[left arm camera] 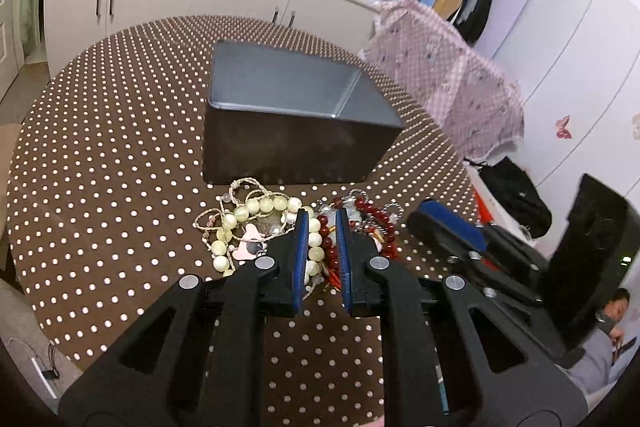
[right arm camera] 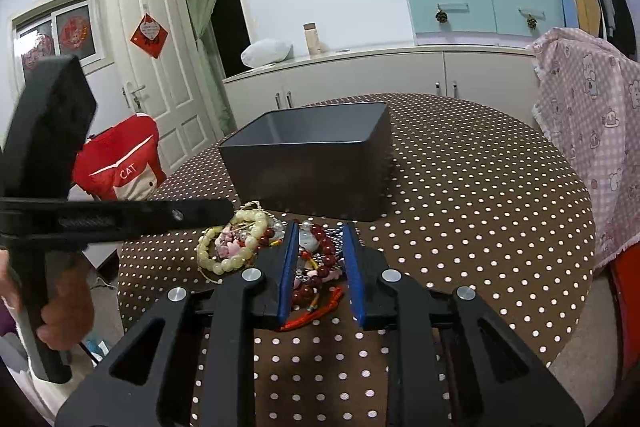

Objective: Organize jewelry

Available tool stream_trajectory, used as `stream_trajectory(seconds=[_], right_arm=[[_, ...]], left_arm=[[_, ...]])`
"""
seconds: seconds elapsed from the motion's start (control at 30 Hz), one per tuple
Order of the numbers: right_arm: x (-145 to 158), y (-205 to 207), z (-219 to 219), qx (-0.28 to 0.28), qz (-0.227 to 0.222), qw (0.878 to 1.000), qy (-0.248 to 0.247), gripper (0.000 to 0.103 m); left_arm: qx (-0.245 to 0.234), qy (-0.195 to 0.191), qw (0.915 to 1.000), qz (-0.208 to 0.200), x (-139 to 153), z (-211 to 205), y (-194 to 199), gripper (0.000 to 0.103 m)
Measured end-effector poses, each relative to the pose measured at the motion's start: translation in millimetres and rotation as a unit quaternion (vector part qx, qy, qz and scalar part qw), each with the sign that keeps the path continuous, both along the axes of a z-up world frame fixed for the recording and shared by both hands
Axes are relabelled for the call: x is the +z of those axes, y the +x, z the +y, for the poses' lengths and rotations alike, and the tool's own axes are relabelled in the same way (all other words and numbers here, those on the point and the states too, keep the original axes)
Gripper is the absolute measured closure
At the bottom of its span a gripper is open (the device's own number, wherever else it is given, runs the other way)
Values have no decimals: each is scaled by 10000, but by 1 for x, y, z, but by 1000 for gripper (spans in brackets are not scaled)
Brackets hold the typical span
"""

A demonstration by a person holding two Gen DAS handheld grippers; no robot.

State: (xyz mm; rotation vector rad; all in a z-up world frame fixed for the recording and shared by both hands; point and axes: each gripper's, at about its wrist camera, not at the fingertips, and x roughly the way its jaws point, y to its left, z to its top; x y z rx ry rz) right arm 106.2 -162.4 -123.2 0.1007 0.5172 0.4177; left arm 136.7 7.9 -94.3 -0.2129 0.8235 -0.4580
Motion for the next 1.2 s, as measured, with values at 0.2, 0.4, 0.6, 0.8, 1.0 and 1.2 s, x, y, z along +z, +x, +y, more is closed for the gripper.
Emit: stream_trajectory(seconds=[0.2, 0.4, 0.6, 0.8, 1.0, 1.2], right_arm=[[-6, 1, -9, -131, 71, 9999, 72, 82], [-11, 7, -21, -273, 191, 9993, 190, 82], [-18, 13, -29, -319, 302, 9987, 266, 78], [-16, 12, -34, -430, 255, 9985, 242, 53], [-19, 13, -41, -554, 280, 9977, 276, 47], [-22, 16, -46, -596, 348, 9972, 303, 47]], left_arm=[[117, -17, 9994, 330, -8, -7, 18, 88], [219, -157, 9973, 686, -16, -2, 29, 88], [202, -182, 9968, 748, -16, 4, 26, 86], [226, -692, 9934, 889, -16, 6, 35, 51], [434, -673, 9912, 1051, -21, 7, 46, 69], [552, -697, 9885, 1223, -28, 12, 54, 87]])
